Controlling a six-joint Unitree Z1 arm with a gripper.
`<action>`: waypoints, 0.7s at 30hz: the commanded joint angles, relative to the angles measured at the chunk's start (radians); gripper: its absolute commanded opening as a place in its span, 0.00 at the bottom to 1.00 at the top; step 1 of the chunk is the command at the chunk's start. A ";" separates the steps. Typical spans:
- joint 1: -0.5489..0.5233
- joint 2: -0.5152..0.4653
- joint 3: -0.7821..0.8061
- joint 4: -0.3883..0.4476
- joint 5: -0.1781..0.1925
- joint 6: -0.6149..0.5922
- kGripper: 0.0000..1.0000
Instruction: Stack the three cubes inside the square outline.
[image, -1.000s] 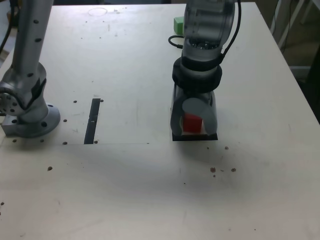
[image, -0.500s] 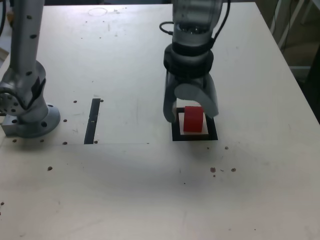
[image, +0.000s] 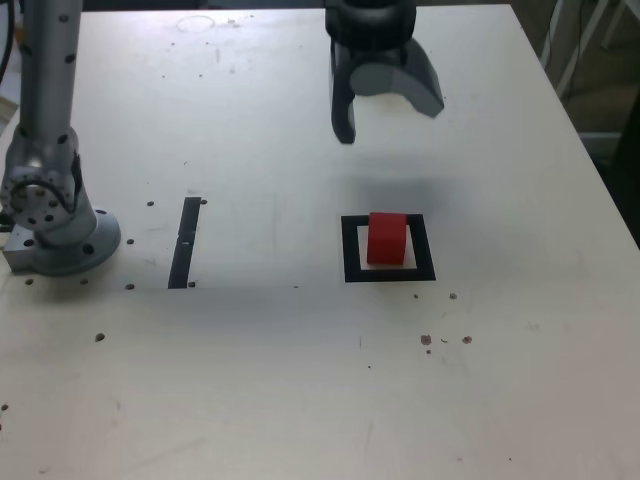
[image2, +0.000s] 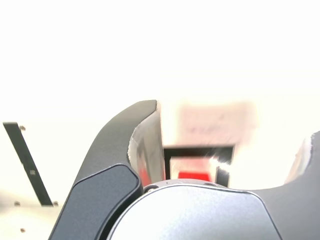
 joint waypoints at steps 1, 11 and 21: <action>0.046 0.016 -0.028 0.004 0.004 0.040 1.00; 0.243 0.158 -0.257 0.101 0.079 0.208 0.99; 0.339 0.326 -0.487 0.171 0.135 0.321 0.99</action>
